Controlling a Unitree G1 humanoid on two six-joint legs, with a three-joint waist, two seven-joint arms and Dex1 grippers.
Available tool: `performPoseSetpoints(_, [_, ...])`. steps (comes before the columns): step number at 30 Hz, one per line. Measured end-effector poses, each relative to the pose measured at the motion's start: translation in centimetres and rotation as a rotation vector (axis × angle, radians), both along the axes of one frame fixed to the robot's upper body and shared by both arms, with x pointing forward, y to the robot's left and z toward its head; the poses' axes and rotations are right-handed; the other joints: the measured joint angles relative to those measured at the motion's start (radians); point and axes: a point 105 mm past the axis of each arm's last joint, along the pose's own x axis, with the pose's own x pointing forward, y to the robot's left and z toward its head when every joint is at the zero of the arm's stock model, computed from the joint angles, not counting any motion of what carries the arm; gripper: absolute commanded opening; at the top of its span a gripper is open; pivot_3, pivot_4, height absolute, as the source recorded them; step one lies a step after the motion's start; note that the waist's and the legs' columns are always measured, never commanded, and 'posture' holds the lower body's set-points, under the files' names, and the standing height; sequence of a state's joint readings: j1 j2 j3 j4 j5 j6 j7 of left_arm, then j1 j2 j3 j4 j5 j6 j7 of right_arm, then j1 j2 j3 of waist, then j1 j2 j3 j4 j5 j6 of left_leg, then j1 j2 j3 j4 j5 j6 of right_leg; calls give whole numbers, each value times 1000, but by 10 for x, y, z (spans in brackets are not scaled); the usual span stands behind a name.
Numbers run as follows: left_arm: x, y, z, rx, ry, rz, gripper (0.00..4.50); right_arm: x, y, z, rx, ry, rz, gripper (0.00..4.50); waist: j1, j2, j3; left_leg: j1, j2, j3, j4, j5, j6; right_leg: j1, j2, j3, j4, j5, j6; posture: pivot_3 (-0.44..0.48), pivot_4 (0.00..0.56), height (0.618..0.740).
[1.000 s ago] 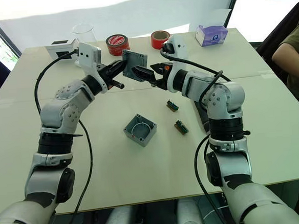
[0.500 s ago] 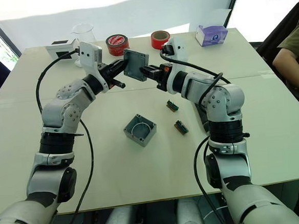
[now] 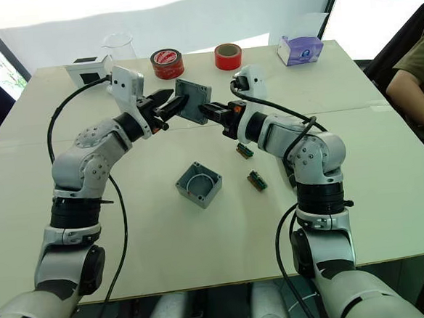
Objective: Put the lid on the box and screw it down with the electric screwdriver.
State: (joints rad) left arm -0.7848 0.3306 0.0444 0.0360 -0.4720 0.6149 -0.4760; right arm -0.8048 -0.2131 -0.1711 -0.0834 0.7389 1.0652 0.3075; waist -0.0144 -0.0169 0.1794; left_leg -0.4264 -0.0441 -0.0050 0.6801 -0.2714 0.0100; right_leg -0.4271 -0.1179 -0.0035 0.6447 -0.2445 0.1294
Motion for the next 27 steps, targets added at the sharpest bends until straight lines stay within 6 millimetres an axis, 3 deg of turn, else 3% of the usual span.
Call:
performPoseSetpoints(1, [-1,2,1,-7,2,-3,4384,0,0,0,0,-2,-1,147,-1,0,0,0,0,0,0,0,0,0,0,0,0,0,0,0,150,740])
performPoseSetpoints(7, [-5,20,10,-60,57,-54,4384,4,-6,7,-37,-86,-39,147,-1,0,0,0,0,0,0,0,0,0,0,0,0,0,0,0,150,740])
performPoseSetpoints(9, [-7,31,16,-77,68,-58,3987,6,-13,12,-105,-161,-85,147,-1,1,0,0,0,0,0,0,0,0,0,0,0,0,0,0,150,740])
performPoseSetpoints(10, [-10,49,25,-93,71,-44,3339,3,-25,21,-204,-286,-142,147,0,1,1,0,0,0,0,0,0,-1,0,0,0,0,0,0,150,740])
performPoseSetpoints(11, [-11,58,33,-115,58,-30,3173,0,-31,26,-244,-358,-172,147,-1,1,0,0,0,0,0,0,0,0,0,0,0,0,0,0,150,740])
performPoseSetpoints(14, [-16,64,30,-79,103,-58,2138,-28,-39,1,-601,-645,-177,147,5,0,1,-1,-1,0,0,0,0,1,0,-1,-3,0,1,0,150,740])
performPoseSetpoints(16, [-18,70,29,-53,115,-57,1408,-40,-41,-31,-775,-745,-146,147,0,0,1,0,-1,1,0,0,0,1,0,0,-5,0,1,0,150,740])
performPoseSetpoints(20, [-22,55,13,3,153,-125,76,-63,-30,-45,-993,-1079,-74,147,-1,0,1,1,0,1,1,0,-1,1,1,0,-6,0,1,0,150,740])
performPoseSetpoints(24, [-25,43,-4,58,192,-180,76,-83,-16,-73,-1119,-1342,31,147,1,-1,1,0,1,1,0,1,-1,1,1,0,-7,0,1,0,150,740])
performPoseSetpoints(27, [-33,34,-9,117,188,-233,76,-86,-14,-91,-1161,-1400,81,147,3,-1,1,0,1,1,1,1,-1,2,1,0,-7,0,1,0,150,740])
